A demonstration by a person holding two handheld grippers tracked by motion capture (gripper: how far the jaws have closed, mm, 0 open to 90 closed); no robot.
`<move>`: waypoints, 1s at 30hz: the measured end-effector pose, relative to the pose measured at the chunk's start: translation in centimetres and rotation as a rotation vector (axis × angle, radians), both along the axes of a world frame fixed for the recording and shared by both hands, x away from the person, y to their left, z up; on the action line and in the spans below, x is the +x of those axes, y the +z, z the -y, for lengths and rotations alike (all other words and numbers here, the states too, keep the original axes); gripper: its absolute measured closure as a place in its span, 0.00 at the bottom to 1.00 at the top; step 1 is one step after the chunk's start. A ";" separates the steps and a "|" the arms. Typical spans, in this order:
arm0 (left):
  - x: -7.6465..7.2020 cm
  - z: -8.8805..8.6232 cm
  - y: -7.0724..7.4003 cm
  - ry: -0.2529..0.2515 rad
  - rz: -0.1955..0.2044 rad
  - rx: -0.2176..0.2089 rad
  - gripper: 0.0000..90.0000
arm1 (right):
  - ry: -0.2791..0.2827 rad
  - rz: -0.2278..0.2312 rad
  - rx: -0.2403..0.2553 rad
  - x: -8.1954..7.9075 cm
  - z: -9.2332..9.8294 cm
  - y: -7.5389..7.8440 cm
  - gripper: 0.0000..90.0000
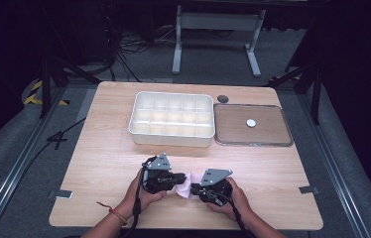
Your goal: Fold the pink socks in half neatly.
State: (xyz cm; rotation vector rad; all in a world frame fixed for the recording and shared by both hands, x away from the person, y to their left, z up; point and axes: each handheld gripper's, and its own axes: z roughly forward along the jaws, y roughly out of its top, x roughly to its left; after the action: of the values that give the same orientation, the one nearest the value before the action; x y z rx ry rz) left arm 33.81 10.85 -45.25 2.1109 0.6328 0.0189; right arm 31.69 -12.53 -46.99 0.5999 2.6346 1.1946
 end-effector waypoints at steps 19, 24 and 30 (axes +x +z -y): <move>0.6 1.4 0.6 -0.021 0.005 0.033 0.92 | -0.019 -0.019 -0.065 1.2 3.3 -0.3 0.96; 0.6 2.6 0.7 -0.041 0.021 0.073 0.92 | -0.021 -0.006 -0.061 1.0 3.4 -0.2 0.90; 0.7 2.4 0.8 -0.037 0.026 0.090 0.92 | -0.090 0.028 -0.029 1.4 5.2 1.1 0.87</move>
State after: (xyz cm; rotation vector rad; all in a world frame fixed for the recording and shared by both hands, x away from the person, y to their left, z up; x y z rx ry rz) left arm 34.55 8.46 -44.46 2.2050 0.5875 0.0546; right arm 33.07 -17.77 -45.90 0.6830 2.5678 1.1296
